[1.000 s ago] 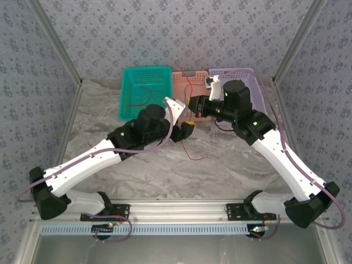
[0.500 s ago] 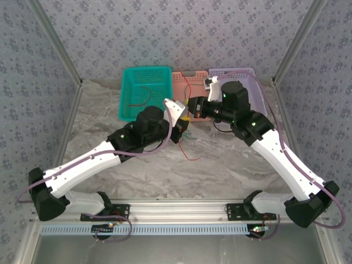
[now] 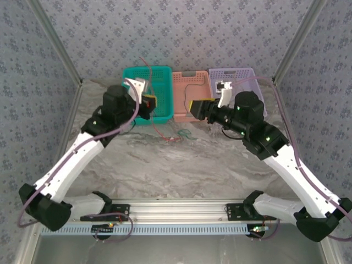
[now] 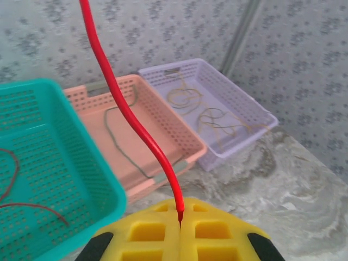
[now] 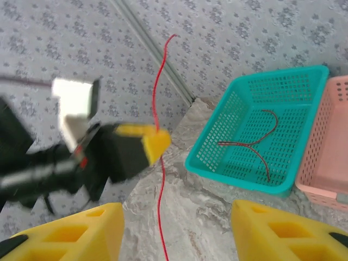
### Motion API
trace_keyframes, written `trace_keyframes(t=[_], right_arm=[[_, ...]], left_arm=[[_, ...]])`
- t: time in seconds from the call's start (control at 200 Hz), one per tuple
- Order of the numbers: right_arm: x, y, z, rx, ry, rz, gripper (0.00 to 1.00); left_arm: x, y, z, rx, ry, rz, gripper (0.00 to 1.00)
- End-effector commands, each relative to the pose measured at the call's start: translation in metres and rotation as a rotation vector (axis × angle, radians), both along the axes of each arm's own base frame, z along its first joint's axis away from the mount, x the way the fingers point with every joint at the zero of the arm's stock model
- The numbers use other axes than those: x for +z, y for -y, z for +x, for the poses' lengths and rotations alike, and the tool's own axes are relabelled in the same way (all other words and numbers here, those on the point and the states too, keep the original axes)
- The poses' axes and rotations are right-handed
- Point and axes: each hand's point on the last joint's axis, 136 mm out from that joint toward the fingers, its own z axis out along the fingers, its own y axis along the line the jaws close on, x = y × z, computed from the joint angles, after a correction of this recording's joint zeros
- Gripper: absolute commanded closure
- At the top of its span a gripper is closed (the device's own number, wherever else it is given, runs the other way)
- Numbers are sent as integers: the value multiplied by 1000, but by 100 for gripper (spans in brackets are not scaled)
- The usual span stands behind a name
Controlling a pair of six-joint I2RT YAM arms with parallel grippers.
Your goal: Untangle the cables
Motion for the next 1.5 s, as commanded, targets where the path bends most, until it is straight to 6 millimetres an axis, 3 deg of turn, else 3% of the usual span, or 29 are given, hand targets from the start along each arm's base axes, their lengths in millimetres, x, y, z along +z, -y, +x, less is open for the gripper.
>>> trace_keyframes(t=[0.0, 0.225, 0.24, 0.335, 0.46, 0.605, 0.795, 0.994, 1.129, 1.259, 1.389, 1.494], right_arm=[[-9, -11, -4, 19, 96, -82, 44], [-20, -31, -14, 64, 132, -119, 44], [-34, -33, -13, 67, 115, -138, 44], [-45, -38, -13, 80, 110, -133, 44], [-55, -43, -12, 96, 98, -138, 44], [-64, -44, -12, 95, 87, -150, 44], [-73, -44, -10, 91, 70, -159, 44], [-85, -49, -5, 90, 40, -166, 44], [-98, -45, 5, 41, -6, -199, 44], [-126, -21, 25, -108, -113, -235, 43], [-176, 16, 36, -329, -277, -267, 45], [-228, 42, 34, -456, -408, -261, 46]], left_arm=[[-10, -16, 33, 18, -53, 25, 100], [-22, -70, 121, 226, -32, 117, 100], [-24, -72, 126, 235, -32, 120, 100], [-40, -72, 159, 253, -39, 152, 100], [-78, -62, 190, 227, -111, 204, 100], [-120, -52, 205, 190, -187, 232, 100], [-169, -40, 206, 122, -270, 298, 100], [-194, -37, 207, 111, -336, 324, 100], [-187, -36, 206, 128, -347, 322, 70], [-155, -39, 200, 203, -276, 345, 50], [-112, -35, 182, 253, -192, 287, 45], [-81, -25, 154, 258, -129, 235, 45]])
